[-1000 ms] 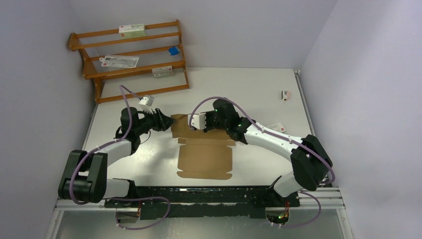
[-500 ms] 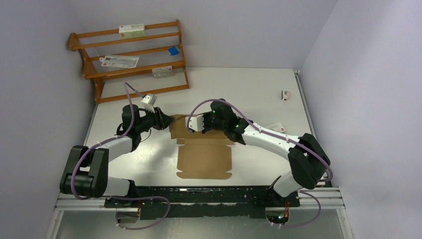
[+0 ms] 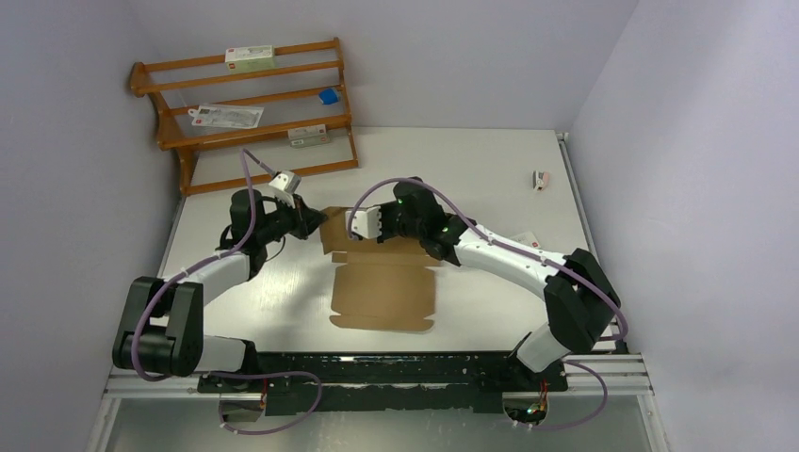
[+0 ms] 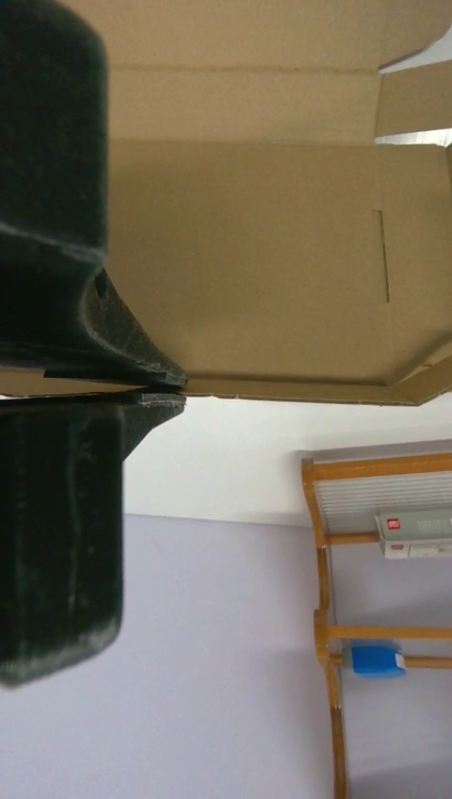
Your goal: Fold the paper box
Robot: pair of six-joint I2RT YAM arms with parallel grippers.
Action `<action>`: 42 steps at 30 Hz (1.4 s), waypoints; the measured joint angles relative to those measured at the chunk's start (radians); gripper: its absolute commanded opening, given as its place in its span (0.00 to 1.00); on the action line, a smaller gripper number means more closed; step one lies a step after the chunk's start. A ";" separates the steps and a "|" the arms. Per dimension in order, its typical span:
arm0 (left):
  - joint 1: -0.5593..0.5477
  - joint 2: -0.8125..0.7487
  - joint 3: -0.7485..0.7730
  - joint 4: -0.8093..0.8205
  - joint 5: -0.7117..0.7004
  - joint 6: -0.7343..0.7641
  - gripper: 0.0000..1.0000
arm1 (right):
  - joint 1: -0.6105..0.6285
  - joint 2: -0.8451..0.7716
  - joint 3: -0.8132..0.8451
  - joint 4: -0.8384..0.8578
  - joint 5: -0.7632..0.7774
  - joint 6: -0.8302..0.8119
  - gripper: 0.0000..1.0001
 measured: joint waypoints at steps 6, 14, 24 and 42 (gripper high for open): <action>0.000 -0.028 0.017 -0.027 -0.012 0.053 0.05 | 0.001 0.000 0.045 -0.052 0.056 0.016 0.20; 0.000 -0.050 0.019 -0.037 -0.027 0.084 0.05 | 0.001 -0.001 0.038 -0.093 0.126 0.037 0.40; 0.000 -0.079 0.019 -0.037 -0.016 0.106 0.05 | -0.080 -0.043 0.028 -0.087 0.122 0.029 0.61; 0.000 -0.091 0.019 -0.037 -0.007 0.126 0.05 | -0.267 0.052 0.249 -0.317 -0.303 -0.026 0.54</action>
